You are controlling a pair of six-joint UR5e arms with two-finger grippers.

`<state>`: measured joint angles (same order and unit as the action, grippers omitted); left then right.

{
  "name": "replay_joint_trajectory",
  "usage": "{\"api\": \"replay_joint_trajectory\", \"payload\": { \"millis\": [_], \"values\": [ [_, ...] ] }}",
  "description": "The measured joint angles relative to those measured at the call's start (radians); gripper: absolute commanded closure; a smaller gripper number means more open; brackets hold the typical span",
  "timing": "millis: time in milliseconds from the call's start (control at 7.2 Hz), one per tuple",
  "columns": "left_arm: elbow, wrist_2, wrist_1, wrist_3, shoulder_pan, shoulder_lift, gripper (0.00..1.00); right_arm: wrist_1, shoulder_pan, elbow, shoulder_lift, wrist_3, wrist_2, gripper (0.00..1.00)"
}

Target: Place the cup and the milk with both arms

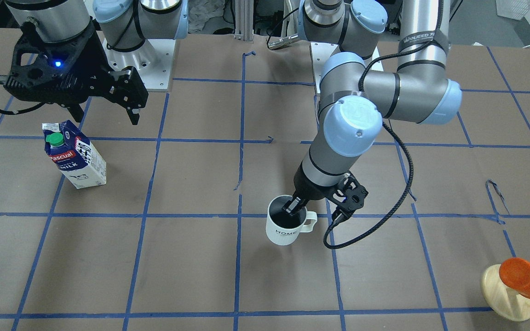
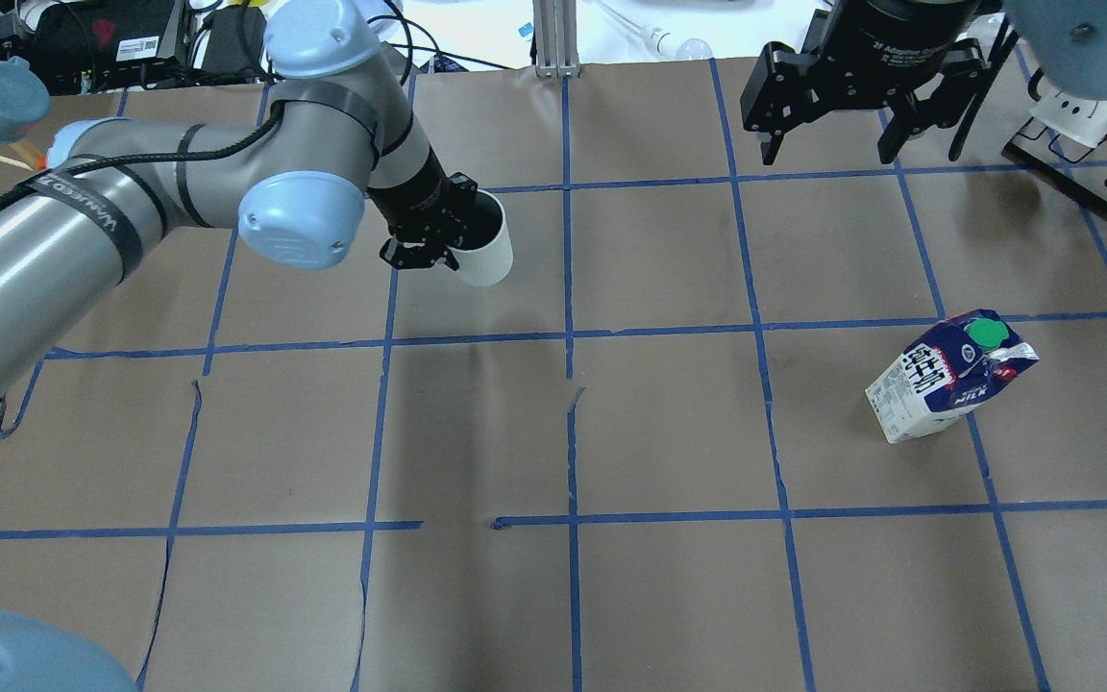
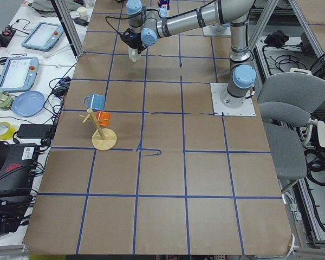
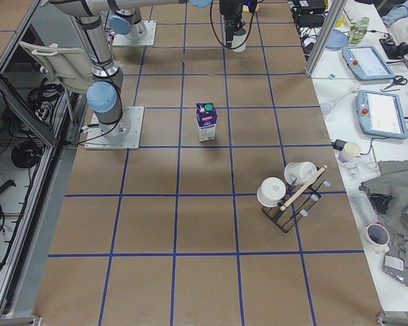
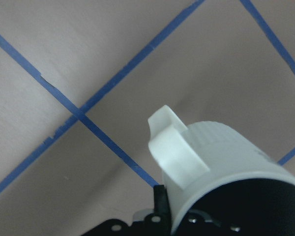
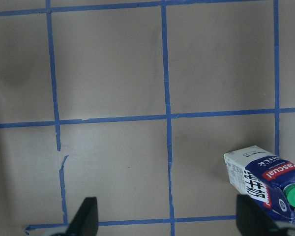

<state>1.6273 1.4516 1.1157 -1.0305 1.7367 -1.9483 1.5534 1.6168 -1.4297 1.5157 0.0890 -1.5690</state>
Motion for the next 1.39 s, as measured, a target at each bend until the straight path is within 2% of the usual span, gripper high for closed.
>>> {"api": "replay_joint_trajectory", "payload": {
  "millis": [556, 694, 972, 1111, 1250, 1389],
  "values": [
    [0.001, 0.0, -0.028, -0.15, 0.1, -0.063, 1.0, -0.002, 0.0, 0.0, -0.002, -0.001, -0.005, 0.0],
    [0.001, -0.001, -0.035, -0.165, 0.11, -0.077, 0.91, -0.003, 0.0, 0.0, -0.003, -0.001, -0.012, 0.0],
    [0.001, -0.013, -0.04, -0.178, 0.122, -0.092, 0.87, -0.005, 0.0, -0.004, -0.005, -0.003, -0.017, 0.0],
    [0.001, -0.021, -0.041, -0.183, 0.125, -0.097, 0.33, -0.006, -0.004, -0.012, -0.005, -0.01, -0.016, 0.0],
    [0.002, -0.034, -0.041, -0.187, 0.127, -0.102, 0.01, -0.004, -0.01, -0.032, -0.005, -0.037, -0.016, 0.0],
    [0.001, -0.046, -0.042, -0.189, 0.128, -0.103, 0.0, -0.001, -0.015, -0.05, -0.004, -0.071, -0.02, 0.0]
  ]
}}
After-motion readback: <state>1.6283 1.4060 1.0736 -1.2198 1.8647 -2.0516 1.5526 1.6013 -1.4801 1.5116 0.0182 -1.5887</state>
